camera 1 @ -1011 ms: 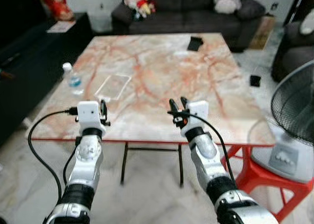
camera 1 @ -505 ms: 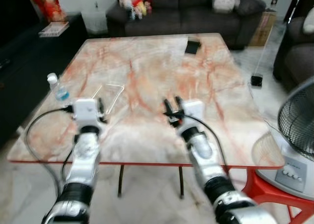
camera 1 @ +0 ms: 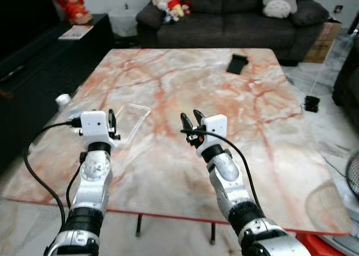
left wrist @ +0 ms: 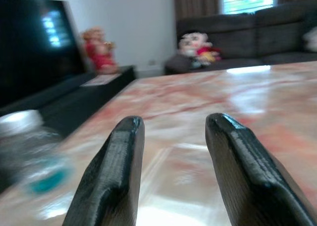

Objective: Picking trash to rubbish bin

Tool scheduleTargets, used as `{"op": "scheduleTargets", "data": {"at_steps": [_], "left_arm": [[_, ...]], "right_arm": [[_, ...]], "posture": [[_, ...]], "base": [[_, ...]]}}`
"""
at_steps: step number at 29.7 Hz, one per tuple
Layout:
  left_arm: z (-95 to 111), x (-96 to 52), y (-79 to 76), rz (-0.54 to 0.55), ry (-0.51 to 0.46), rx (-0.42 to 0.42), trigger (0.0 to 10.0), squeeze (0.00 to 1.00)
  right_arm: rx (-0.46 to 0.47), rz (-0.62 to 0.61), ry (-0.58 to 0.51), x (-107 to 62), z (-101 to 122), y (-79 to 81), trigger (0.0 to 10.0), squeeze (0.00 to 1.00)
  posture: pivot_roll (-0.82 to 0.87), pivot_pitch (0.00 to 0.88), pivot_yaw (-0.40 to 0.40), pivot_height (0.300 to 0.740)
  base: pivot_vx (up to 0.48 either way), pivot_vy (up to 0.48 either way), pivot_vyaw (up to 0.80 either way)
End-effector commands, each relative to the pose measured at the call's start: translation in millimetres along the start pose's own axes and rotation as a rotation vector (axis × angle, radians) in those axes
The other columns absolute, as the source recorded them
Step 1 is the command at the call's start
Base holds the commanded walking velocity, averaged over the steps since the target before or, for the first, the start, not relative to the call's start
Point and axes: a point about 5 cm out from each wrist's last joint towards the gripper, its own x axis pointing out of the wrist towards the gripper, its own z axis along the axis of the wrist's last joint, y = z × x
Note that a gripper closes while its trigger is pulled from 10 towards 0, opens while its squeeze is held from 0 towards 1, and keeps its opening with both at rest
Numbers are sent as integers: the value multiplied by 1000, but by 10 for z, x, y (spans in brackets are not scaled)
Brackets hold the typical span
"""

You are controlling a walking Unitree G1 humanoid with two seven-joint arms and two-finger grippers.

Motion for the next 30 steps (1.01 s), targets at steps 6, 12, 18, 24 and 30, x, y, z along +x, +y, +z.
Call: {"op": "scheduleTargets", "data": {"at_steps": [6, 12, 18, 24, 30], "left_arm": [[53, 49, 63, 8, -19, 20, 10000, 0], [-41, 55, 83, 20, 53, 54, 10000, 447], [-119, 87, 155, 68, 118, 40, 10000, 1000], [-68, 218, 216, 74, 137, 78, 10000, 1000], [-112, 345, 271, 56, 249, 133, 10000, 1000]], "right_arm": [[9, 15, -12, 56, 50, 57, 10000, 0], [9, 12, -5, 38, 33, 45, 10000, 0], [9, 10, 5, 19, 7, 41, 10000, 0], [8, 9, 3, 31, 23, 35, 10000, 0], [8, 10, 6, 27, 18, 31, 10000, 0]], "posture": [[29, 0, 41, 740], [30, 0, 34, 740], [36, 0, 31, 740], [33, 0, 31, 740], [33, 0, 31, 740]], "base": [[386, 0, 0], [58, 0, 0], [0, 0, 0], [0, 0, 0], [0, 0, 0]]}}
